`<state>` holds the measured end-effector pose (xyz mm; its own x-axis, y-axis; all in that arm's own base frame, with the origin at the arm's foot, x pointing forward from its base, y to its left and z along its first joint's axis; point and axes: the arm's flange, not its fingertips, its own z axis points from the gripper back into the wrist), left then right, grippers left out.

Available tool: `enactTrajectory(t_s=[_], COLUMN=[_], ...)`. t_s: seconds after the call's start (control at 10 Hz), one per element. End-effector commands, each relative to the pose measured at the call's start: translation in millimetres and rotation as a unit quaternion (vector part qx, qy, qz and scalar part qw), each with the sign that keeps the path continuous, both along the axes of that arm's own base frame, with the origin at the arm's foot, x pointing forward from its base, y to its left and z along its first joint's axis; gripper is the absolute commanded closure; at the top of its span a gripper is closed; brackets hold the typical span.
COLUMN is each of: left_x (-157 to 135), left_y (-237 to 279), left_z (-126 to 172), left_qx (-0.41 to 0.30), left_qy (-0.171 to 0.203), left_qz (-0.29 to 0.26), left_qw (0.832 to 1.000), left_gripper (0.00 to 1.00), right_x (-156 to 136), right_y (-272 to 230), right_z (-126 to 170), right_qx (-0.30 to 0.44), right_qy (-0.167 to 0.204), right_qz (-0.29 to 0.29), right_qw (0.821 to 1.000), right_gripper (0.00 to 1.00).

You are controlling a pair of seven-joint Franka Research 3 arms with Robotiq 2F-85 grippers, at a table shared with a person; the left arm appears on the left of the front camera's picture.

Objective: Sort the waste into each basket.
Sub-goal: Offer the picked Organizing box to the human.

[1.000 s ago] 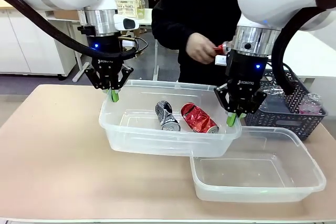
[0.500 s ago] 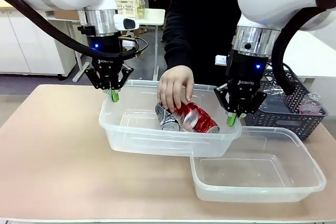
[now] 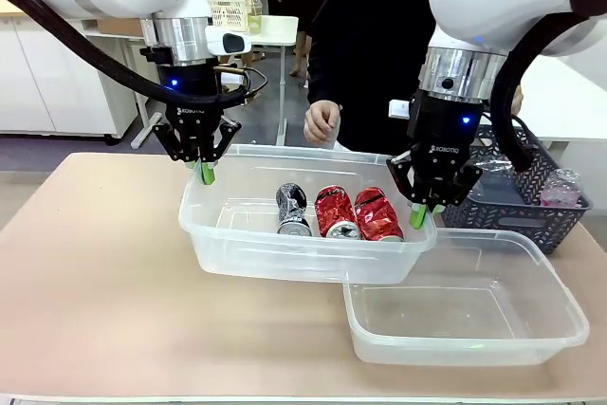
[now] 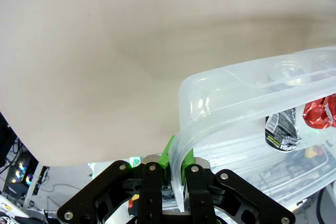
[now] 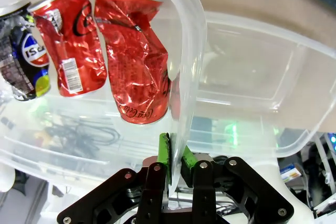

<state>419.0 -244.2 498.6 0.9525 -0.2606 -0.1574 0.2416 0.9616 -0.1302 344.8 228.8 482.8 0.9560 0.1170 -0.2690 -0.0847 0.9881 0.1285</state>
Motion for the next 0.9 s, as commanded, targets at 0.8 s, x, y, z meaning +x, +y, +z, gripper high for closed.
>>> enactTrajectory(t_s=[0.8], left_x=[17], left_y=[-5], left_z=[7], left_qx=[0.010], left_qy=[0.009], left_qz=[0.004], left_qw=[1.000], left_gripper=[0.95], right_x=[17], right_y=[9], right_z=[12], right_qx=[0.001], right_qy=[0.007], right_qz=[0.023], right_qw=[1.000], right_gripper=[0.94])
